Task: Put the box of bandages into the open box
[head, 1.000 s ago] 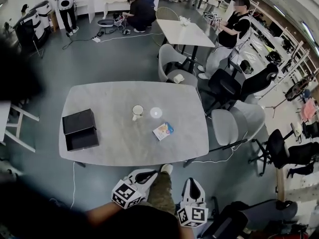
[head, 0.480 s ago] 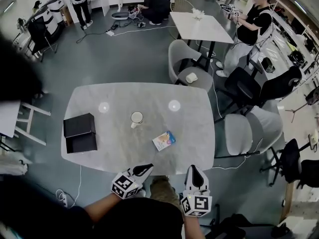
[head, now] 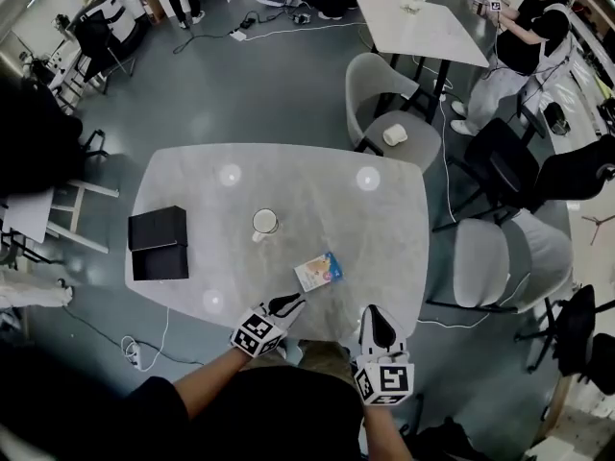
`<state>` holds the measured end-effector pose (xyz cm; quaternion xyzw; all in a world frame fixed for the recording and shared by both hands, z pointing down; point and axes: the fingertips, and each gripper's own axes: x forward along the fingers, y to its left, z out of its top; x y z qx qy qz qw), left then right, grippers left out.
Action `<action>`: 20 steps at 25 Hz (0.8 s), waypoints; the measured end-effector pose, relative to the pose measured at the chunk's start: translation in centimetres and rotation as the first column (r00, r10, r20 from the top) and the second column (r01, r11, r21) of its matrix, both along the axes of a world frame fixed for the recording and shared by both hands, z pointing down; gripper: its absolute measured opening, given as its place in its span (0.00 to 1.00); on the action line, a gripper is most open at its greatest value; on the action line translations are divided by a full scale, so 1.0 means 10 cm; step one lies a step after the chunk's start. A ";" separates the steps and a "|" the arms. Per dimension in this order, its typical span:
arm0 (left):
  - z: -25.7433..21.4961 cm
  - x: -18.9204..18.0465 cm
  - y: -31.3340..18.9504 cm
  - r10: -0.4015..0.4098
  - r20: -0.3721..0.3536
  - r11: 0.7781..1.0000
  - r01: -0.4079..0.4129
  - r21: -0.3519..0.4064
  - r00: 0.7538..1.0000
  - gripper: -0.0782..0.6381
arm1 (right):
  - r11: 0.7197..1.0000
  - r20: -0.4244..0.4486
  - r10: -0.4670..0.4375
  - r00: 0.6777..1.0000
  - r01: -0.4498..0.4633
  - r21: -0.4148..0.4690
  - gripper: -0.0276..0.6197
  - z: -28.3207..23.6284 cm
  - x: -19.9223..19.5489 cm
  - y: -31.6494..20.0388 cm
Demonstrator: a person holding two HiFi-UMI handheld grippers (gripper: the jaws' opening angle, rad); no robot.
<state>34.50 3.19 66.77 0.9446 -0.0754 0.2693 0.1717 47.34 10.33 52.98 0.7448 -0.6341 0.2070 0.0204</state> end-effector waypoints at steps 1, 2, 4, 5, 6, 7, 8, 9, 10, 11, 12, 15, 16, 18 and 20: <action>0.08 0.04 -0.04 -0.005 0.026 1.000 0.005 0.003 1.000 0.28 | 1.000 0.009 -0.010 1.000 0.010 0.000 0.06 0.02 0.05 -0.04; 0.16 0.08 -0.07 -0.005 0.050 1.000 0.005 0.013 0.999 0.37 | 1.000 0.017 -0.015 1.000 0.015 -0.002 0.06 0.04 0.10 -0.08; 0.32 0.16 -0.12 0.015 0.098 0.999 -0.020 0.051 0.995 0.46 | 1.000 0.030 -0.021 0.999 0.021 -0.006 0.06 0.07 0.23 -0.14; 0.42 0.21 -0.15 0.029 0.125 0.997 -0.037 0.066 0.992 0.51 | 1.000 0.033 -0.022 0.999 0.022 -0.009 0.06 0.09 0.30 -0.17; 0.52 0.26 -0.18 0.043 0.154 0.996 -0.055 0.073 0.987 0.54 | 1.000 0.035 -0.023 0.999 0.023 -0.013 0.06 0.11 0.36 -0.20; 0.63 0.31 -0.20 0.060 0.189 0.995 -0.074 0.071 0.980 0.56 | 1.000 0.036 -0.025 0.999 0.026 -0.017 0.06 0.12 0.42 -0.23; 0.76 0.36 -0.22 0.081 0.229 0.993 -0.098 0.064 0.970 0.56 | 0.999 0.037 -0.029 0.999 0.030 -0.020 0.06 0.14 0.47 -0.27; 0.90 0.40 -0.25 0.101 0.270 0.991 -0.120 0.053 0.958 0.58 | 0.999 0.039 -0.035 0.999 0.036 -0.022 0.06 0.15 0.52 -0.30; 1.05 0.43 -0.27 0.116 0.307 0.990 -0.135 0.042 0.945 0.61 | 0.999 0.043 -0.042 0.998 0.043 -0.024 0.06 0.16 0.56 -0.33; 1.16 0.46 -0.29 0.124 0.337 0.989 -0.144 0.033 0.933 0.63 | 0.998 0.046 -0.049 0.998 0.050 -0.027 0.06 0.18 0.60 -0.36; 1.25 0.49 -0.32 0.128 0.361 0.988 -0.149 0.030 0.924 0.64 | 0.998 0.048 -0.054 0.997 0.056 -0.032 0.06 0.20 0.63 -0.38; 1.45 0.57 -0.40 0.138 0.421 0.985 -0.170 0.039 0.896 0.68 | 0.997 0.053 -0.062 0.997 0.065 -0.049 0.06 0.27 0.72 -0.41; 1.51 0.59 -0.43 0.141 0.441 0.984 -0.176 0.040 0.887 0.68 | 0.996 0.053 -0.061 0.997 0.064 -0.057 0.06 0.29 0.75 -0.41; 1.64 0.60 -0.45 0.152 0.474 0.982 -0.187 0.027 0.867 0.71 | 0.995 0.051 -0.059 0.997 0.063 -0.077 0.06 0.33 0.80 -0.41; 1.74 0.59 -0.42 0.180 0.495 0.978 -0.209 0.002 0.850 0.73 | 0.993 0.050 -0.063 0.997 0.067 -0.093 0.06 0.36 0.82 -0.42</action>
